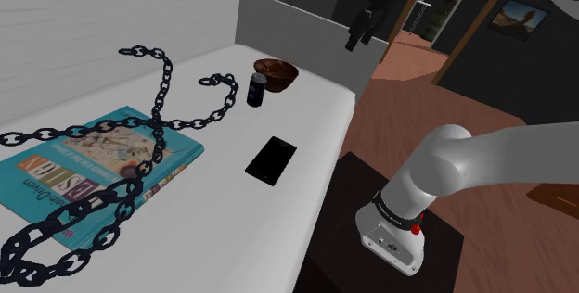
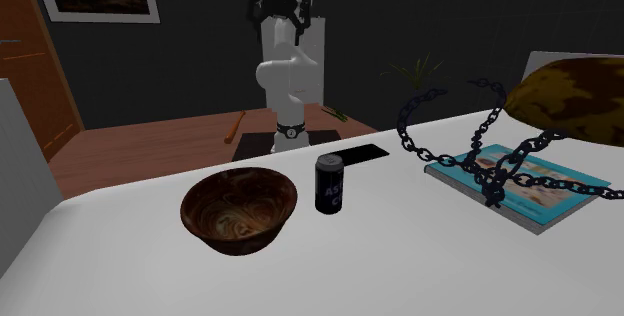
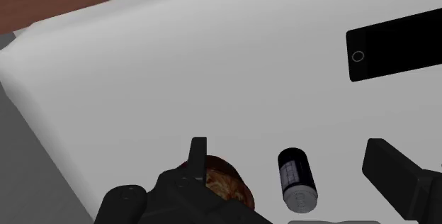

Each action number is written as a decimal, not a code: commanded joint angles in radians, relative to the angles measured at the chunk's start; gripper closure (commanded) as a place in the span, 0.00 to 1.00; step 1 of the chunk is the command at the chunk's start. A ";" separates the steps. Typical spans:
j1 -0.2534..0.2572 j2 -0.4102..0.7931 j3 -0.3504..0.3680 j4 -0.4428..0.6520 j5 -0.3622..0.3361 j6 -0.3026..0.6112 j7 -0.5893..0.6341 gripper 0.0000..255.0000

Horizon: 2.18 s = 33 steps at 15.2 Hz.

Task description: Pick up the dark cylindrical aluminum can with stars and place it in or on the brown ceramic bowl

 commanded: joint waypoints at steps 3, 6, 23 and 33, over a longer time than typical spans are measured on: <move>0.006 0.066 0.004 0.005 0.009 0.049 0.009 0.00; 0.015 0.171 0.009 0.022 0.023 0.118 0.020 0.00; 0.061 0.816 0.044 0.324 0.088 0.364 0.052 0.00; 0.069 0.991 0.053 0.390 0.097 0.452 0.057 0.00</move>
